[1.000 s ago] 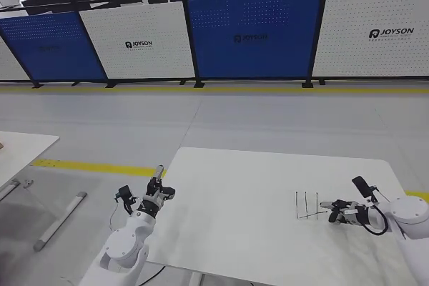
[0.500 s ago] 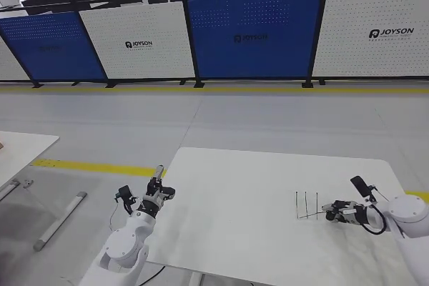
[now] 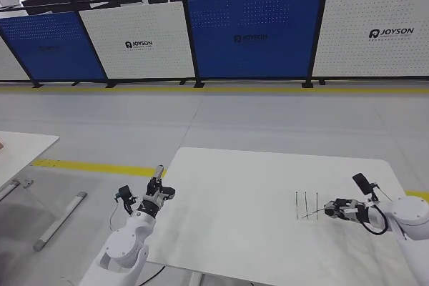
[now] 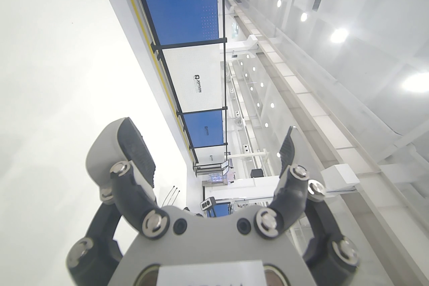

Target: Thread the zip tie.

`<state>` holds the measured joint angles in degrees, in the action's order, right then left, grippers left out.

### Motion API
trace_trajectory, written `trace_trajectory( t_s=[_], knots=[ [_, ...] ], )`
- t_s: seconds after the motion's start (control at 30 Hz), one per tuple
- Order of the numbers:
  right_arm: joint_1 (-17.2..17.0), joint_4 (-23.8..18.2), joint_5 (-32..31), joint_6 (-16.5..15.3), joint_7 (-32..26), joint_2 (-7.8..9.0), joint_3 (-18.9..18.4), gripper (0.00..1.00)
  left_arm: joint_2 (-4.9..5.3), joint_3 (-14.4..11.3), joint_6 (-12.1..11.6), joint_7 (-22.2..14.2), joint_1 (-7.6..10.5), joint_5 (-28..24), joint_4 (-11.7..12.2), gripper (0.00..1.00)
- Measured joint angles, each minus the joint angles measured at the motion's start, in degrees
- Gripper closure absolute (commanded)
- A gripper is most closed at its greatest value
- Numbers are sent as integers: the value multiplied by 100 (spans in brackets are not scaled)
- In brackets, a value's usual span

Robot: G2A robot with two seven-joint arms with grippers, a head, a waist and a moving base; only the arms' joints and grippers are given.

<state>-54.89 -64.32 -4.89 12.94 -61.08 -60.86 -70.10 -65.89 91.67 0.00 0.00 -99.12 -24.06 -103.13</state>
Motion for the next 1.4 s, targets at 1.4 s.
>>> trace_trajectory(
  t_s=[1.4],
  knots=[
    [-707, -158, 2100, -1184, -1229, 186, -989, 100, 0, 0, 0, 0, 0, 0, 0, 0]
  ],
)
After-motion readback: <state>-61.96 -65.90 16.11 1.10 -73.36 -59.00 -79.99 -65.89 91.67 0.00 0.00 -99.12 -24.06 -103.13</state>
